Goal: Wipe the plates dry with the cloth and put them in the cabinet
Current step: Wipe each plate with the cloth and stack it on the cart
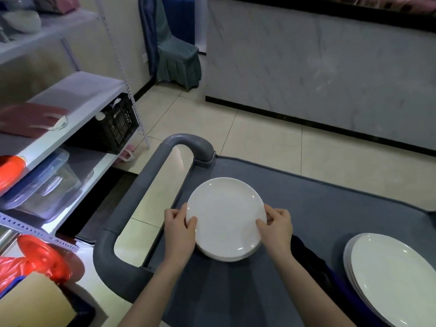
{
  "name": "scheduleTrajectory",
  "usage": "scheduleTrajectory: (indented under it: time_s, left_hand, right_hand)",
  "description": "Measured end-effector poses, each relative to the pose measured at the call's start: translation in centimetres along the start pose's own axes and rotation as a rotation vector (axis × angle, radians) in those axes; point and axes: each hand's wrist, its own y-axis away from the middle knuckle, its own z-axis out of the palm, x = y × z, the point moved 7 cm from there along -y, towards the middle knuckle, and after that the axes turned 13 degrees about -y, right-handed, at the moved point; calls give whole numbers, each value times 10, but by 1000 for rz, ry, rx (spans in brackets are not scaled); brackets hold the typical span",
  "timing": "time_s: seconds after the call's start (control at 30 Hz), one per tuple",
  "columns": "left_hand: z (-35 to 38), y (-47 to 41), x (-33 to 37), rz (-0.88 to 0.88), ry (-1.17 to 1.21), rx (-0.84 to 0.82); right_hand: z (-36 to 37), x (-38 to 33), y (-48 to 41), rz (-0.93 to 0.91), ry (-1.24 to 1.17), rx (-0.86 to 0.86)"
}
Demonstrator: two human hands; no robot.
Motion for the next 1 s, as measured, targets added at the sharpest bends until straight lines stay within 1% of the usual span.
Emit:
scheduleTrajectory:
  time_s: [0.17, 0.3, 0.37, 0.4, 0.47, 0.53, 0.6, 0.73, 0.87, 1.0]
  left_hand:
    - [3, 1, 0, 18, -41, -12]
    - [3, 0, 2, 49, -101, -12]
    - [0, 0, 4, 25, -119, 43]
    - [-3, 1, 9, 25, -131, 96]
    - [-7, 9, 30, 98, -146, 217]
    - [2, 20, 60, 208, -85, 259]
    - [23, 32, 92, 301, 0, 203]
    - [88, 65, 153, 411, 102, -30]
    - [163, 106, 205, 481, 68, -245]
    - [226, 143, 233, 466, -10, -384]
  right_hand:
    - [0, 2, -4, 6, 34, -23]
    - [-3, 8, -6, 15, 36, -90]
    - [-9, 11, -7, 18, 13, -111]
    - [-15, 12, -8, 18, -4, -107]
    - [-32, 14, -10, 3, -28, -78]
    - [-57, 14, -12, -30, -47, -37]
    - [-88, 16, -14, -73, -49, 6]
    - [-166, 26, -10, -122, 37, 107]
    - [-248, 52, -3, -126, 178, 191]
    - [-313, 91, 1, -17, 236, 216]
